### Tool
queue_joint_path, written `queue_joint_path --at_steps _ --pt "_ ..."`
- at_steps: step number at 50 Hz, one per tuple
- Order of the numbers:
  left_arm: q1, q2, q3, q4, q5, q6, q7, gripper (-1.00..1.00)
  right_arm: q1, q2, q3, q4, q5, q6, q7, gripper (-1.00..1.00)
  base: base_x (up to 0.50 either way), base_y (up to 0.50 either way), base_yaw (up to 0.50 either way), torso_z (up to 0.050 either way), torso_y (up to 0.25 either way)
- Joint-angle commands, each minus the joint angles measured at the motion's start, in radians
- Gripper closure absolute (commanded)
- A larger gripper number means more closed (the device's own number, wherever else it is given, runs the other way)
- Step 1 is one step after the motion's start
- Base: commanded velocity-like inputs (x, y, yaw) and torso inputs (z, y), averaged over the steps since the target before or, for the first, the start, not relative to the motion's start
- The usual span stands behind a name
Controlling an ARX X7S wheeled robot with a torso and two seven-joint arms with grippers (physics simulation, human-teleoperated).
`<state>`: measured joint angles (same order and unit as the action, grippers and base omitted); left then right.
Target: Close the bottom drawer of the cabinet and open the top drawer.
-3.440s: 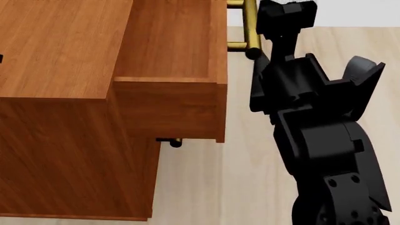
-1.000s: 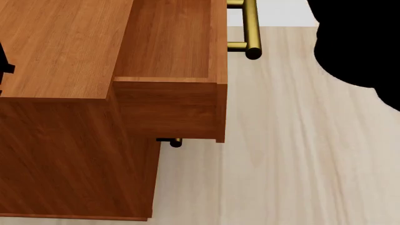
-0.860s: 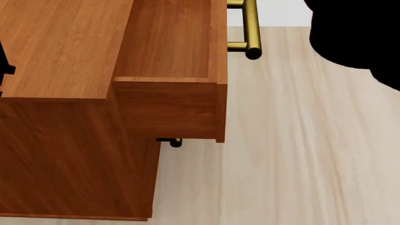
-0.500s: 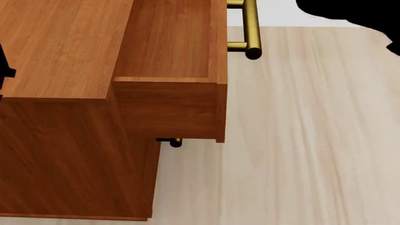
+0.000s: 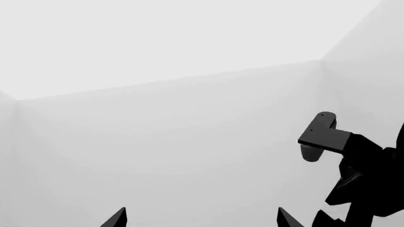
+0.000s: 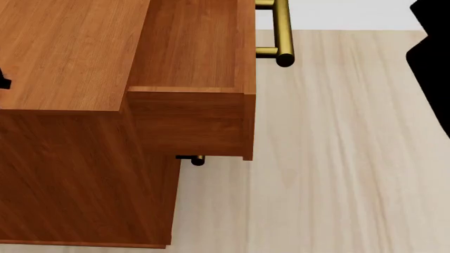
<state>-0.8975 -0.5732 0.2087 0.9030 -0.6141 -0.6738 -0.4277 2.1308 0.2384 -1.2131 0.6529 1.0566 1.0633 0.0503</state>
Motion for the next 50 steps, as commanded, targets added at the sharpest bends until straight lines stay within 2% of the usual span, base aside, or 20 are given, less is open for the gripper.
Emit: queue_joint_path --at_steps 1,24,50 --pt "0.028 -0.016 -0.024 0.002 -0.007 0.021 -0.001 -1.00 0.052 -0.092 -0.107 0.124 -0.092 -0.016 -0.147 -1.00 0.00 0.00 0.00 0.000 0.000" --pt "0.066 -0.033 -0.048 0.004 -0.008 0.051 -0.009 -1.00 0.025 -0.230 -0.222 0.277 -0.188 -0.087 -0.311 -1.00 0.00 0.00 0.00 0.000 0.000" --pt "0.112 -0.044 -0.057 -0.008 0.008 0.093 -0.011 -1.00 -0.034 -0.238 -0.311 0.256 -0.143 -0.105 -0.301 -1.00 0.00 0.00 0.00 0.000 0.000"
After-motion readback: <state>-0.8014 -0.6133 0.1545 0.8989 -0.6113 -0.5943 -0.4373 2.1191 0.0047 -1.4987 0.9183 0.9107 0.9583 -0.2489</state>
